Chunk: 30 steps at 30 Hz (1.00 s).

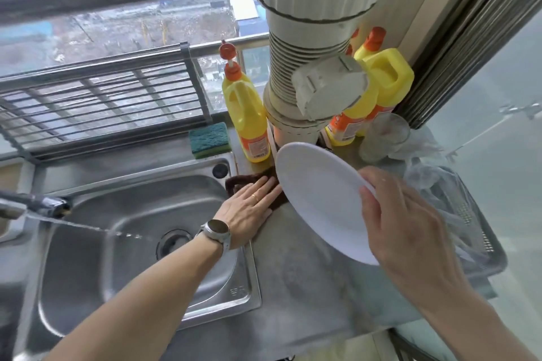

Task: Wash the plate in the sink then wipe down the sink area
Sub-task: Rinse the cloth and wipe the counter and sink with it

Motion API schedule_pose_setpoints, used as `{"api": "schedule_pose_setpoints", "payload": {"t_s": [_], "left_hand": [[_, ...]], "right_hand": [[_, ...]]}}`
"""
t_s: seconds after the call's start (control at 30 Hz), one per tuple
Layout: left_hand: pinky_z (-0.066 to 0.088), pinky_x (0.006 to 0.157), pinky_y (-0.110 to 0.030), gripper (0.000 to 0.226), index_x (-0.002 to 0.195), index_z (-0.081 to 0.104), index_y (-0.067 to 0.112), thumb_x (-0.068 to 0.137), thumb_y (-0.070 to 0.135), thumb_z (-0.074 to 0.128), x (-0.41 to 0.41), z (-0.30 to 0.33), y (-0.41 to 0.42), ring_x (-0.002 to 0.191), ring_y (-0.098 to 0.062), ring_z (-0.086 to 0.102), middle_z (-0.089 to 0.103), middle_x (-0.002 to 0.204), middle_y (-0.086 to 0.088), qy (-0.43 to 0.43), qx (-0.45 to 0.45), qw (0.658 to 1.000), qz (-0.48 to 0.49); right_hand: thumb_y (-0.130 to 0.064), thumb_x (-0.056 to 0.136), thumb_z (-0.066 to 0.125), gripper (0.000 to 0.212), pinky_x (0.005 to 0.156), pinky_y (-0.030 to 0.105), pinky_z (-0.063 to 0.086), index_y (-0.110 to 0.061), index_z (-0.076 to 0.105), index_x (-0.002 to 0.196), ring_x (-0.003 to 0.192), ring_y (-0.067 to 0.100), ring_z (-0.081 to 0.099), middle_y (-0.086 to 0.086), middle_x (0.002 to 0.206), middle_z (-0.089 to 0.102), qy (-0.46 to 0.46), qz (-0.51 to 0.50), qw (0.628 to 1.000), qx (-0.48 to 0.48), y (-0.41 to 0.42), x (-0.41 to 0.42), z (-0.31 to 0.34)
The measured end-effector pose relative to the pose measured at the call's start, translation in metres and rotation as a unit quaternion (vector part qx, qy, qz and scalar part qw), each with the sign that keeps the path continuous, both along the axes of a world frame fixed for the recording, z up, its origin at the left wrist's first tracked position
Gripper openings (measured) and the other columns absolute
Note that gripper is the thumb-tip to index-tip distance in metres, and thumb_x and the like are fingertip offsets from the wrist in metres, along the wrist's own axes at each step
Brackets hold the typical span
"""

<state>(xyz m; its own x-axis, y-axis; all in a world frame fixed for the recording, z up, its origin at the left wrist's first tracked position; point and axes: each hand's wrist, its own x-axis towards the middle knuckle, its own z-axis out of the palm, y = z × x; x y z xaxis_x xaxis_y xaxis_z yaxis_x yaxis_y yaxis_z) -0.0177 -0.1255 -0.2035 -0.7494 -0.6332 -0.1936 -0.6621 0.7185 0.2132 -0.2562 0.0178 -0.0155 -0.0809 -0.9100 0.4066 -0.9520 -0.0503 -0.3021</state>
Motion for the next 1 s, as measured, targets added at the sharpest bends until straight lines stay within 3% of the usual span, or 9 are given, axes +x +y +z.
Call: {"api": "schedule_pose_setpoints", "payload": {"t_s": [0.1,0.17,0.27,0.4,0.5,0.57,0.7,0.87,1.0], "left_hand": [[0.007,0.128,-0.040,0.057,0.161,0.016,0.025,0.106,0.038,0.024,-0.030,-0.004,0.040,0.156,-0.021,0.006,0.014,0.168,-0.001,0.017,0.029,0.999,-0.021],[0.018,0.127,-0.046,0.058,0.160,0.024,0.024,0.104,0.031,0.038,-0.056,-0.016,0.073,0.156,-0.023,0.013,0.023,0.167,-0.003,0.037,0.011,0.999,-0.037],[0.016,0.127,-0.045,0.063,0.161,0.020,0.026,0.099,0.023,0.032,-0.079,-0.026,0.111,0.157,-0.022,0.011,0.020,0.169,-0.001,0.022,0.020,0.998,-0.053],[0.014,0.126,-0.043,0.072,0.162,0.016,0.025,0.094,0.017,0.039,-0.043,-0.016,0.117,0.157,-0.022,0.010,0.015,0.169,-0.001,0.023,-0.029,0.998,-0.048],[0.028,0.122,-0.047,0.069,0.160,0.027,0.020,0.092,0.012,0.032,-0.005,-0.003,0.092,0.154,-0.025,0.023,0.026,0.166,-0.003,0.021,-0.050,0.999,-0.004],[0.033,0.120,-0.049,0.063,0.158,0.033,0.016,0.095,0.016,0.029,-0.003,0.001,0.061,0.151,-0.029,0.029,0.033,0.163,-0.007,-0.015,-0.053,0.998,0.003],[0.019,0.127,-0.043,0.058,0.155,0.039,0.019,0.105,0.042,0.021,-0.059,0.003,0.026,0.153,-0.028,0.028,0.040,0.161,-0.005,-0.020,0.001,0.999,-0.036],[0.025,0.123,-0.046,0.047,0.142,0.055,0.025,0.105,0.041,0.031,-0.134,-0.007,0.092,0.145,-0.028,0.039,0.056,0.148,-0.001,0.044,0.012,0.992,-0.117],[0.010,0.128,-0.043,0.049,0.157,0.020,0.046,0.108,0.041,0.027,-0.105,-0.011,0.103,0.158,-0.020,0.006,0.014,0.170,0.005,0.010,-0.002,0.998,-0.066]], "right_hand": [[-0.004,0.096,0.057,0.022,0.062,0.023,0.035,-0.001,0.055,0.117,0.080,0.020,0.051,0.014,0.085,0.070,-0.014,-0.010,0.995,-0.100,0.012,-0.001,0.004],[0.000,0.094,0.059,0.025,0.066,0.023,0.035,0.000,0.054,0.118,0.079,0.020,0.050,0.017,0.084,0.070,-0.011,-0.021,0.991,-0.135,0.018,0.002,0.002],[0.002,0.096,0.058,0.025,0.070,0.028,0.044,0.002,0.054,0.121,0.081,0.021,0.055,0.018,0.092,0.073,-0.007,-0.023,0.985,-0.170,0.025,0.011,-0.009],[0.003,0.095,0.061,0.026,0.061,0.030,0.053,0.005,0.064,0.121,0.073,0.024,0.064,0.012,0.095,0.074,-0.015,-0.016,0.982,-0.189,0.028,0.024,-0.019],[0.005,0.092,0.065,0.026,0.056,0.032,0.055,0.008,0.069,0.118,0.068,0.022,0.062,0.009,0.097,0.075,-0.016,-0.003,0.981,-0.191,0.026,0.026,-0.014],[0.005,0.092,0.066,0.028,0.056,0.030,0.055,0.008,0.068,0.120,0.068,0.020,0.061,0.008,0.094,0.074,-0.014,0.002,0.980,-0.197,0.026,0.024,-0.012],[0.003,0.094,0.067,0.022,0.056,0.031,0.056,0.007,0.070,0.116,0.068,0.021,0.064,0.009,0.100,0.076,0.008,-0.007,0.974,-0.226,0.030,0.012,-0.013],[0.001,0.096,0.062,0.017,0.055,0.030,0.052,0.006,0.072,0.110,0.067,0.023,0.063,0.010,0.083,0.073,0.017,-0.032,0.971,-0.237,0.036,-0.009,-0.020],[-0.001,0.097,0.061,0.015,0.061,0.023,0.043,0.005,0.070,0.106,0.069,0.021,0.057,0.010,0.077,0.071,0.000,-0.062,0.967,-0.246,0.044,-0.020,-0.019]]}}
